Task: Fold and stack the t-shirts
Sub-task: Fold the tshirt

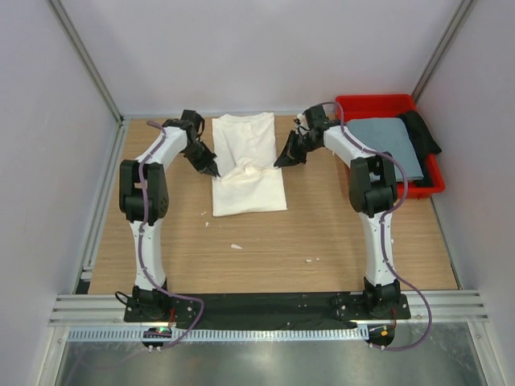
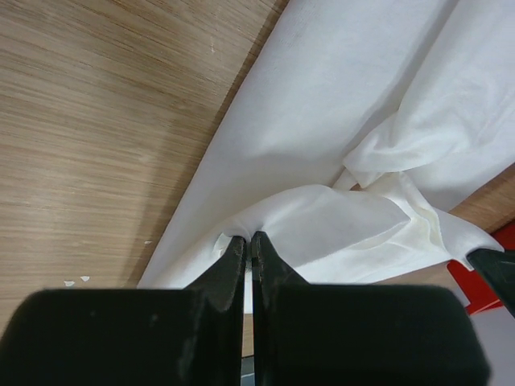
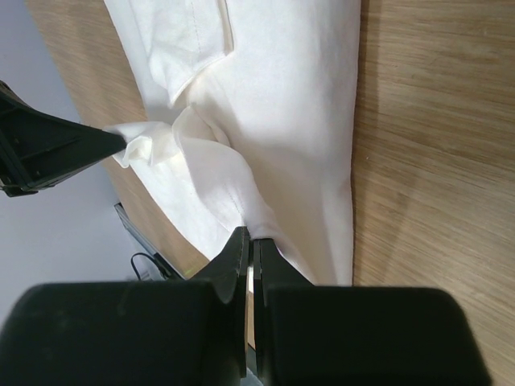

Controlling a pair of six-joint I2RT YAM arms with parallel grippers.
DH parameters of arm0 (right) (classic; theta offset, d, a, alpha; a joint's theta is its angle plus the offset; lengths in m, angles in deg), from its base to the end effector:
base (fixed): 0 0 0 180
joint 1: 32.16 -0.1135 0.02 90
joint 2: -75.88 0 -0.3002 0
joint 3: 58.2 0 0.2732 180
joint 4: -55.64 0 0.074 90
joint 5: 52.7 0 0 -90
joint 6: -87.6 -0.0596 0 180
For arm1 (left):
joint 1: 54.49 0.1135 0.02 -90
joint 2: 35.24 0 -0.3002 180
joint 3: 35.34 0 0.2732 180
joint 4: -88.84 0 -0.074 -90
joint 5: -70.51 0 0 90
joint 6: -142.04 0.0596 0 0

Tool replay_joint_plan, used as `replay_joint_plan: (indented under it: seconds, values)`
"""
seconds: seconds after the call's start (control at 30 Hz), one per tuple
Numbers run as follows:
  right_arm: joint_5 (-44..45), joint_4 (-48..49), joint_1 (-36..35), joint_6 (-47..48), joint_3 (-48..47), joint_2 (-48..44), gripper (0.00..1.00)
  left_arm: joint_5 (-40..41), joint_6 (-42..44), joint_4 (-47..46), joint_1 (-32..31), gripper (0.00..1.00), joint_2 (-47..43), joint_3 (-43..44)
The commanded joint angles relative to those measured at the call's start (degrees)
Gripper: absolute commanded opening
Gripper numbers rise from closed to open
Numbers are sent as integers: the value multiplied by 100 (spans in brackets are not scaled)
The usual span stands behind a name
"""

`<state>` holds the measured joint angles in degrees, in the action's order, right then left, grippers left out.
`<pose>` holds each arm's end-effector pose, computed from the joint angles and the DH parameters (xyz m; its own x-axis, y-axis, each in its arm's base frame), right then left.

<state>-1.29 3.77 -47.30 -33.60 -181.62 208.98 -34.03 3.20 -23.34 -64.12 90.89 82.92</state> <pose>0.5230 0.1800 0.1807 -0.9803 0.1542 -0.1234 0.0197 0.6979 0.7159 0.4906 -0.0984 0.1910 -0.7967 -0.6040 0.0205 -0.5724 0.7433 -0.3462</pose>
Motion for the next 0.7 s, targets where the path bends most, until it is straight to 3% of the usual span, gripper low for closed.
replay_joint_plan:
  seconds: [0.0,0.67]
  values:
    - [-131,77,28,-114,-246,-443,1,-48,-11,-21,40,0,-501,260]
    - [-210,-11,81,-290,-1169,225,1,-180,23,225,84,0,316,1140]
